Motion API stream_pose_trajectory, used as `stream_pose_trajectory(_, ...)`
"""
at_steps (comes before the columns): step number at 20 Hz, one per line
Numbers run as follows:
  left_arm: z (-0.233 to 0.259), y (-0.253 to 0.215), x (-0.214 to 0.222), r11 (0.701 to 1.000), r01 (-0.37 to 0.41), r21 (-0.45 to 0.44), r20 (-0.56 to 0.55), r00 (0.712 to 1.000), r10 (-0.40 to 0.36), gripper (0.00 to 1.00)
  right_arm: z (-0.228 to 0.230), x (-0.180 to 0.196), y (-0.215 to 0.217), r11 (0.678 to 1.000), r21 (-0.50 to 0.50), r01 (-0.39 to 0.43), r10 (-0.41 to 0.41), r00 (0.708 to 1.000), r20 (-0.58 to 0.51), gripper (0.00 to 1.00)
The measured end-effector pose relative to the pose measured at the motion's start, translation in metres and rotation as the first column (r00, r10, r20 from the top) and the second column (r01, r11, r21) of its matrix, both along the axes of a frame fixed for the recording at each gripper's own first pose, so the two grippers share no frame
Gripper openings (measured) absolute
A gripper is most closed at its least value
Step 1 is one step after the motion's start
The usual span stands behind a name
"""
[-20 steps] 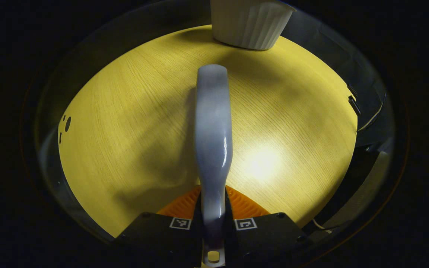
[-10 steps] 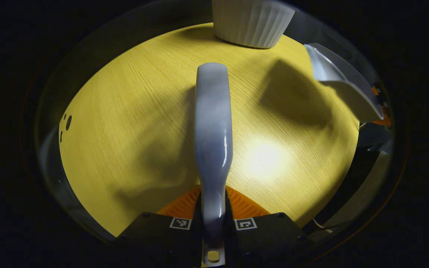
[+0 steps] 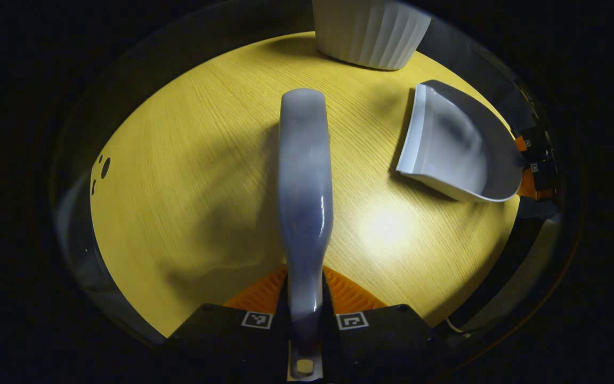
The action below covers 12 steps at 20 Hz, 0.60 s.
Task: Pick up the small broom and dustpan from the desktop, sweep the trash into the dustpan with the broom, and then empty the trash into the garbage bin.
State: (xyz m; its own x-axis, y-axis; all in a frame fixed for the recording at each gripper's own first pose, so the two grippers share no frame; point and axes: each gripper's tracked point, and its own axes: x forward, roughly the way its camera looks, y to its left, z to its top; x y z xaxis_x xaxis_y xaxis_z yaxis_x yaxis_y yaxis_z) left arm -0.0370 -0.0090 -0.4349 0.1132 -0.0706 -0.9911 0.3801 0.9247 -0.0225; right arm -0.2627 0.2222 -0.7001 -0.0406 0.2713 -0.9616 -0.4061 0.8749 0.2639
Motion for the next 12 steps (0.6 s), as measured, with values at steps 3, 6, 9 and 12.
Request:
stream_pose_trajectory(3, 0.0, 0.003, 0.001, 1.0, 0.002, 0.024, 0.0, 1.0, -0.002, 0.31, -0.003, -0.003, -0.002, 1.0, 0.026, -0.001, 0.001, 1.0, 0.001, 0.41)
stream_pose_trajectory(6, 0.0, 0.011, 0.003, 0.997, 0.006, 0.083, 0.01, 1.0, -0.007, 0.42, -0.006, -0.002, -0.004, 0.999, 0.034, -0.008, 0.008, 1.0, 0.005, 0.36)
stream_pose_trajectory(9, 0.002, 0.017, 0.005, 0.991, -0.001, 0.13, 0.026, 1.0, -0.002, 0.61, -0.003, -0.004, 0.001, 0.996, 0.082, 0.021, -0.019, 1.0, -0.024, 0.39)
stream_pose_trajectory(12, 0.01, 0.018, 0.003, 0.99, -0.02, 0.139, 0.04, 0.999, 0.014, 0.78, 0.006, -0.004, 0.009, 0.988, 0.144, 0.056, -0.049, 0.998, -0.05, 0.52)
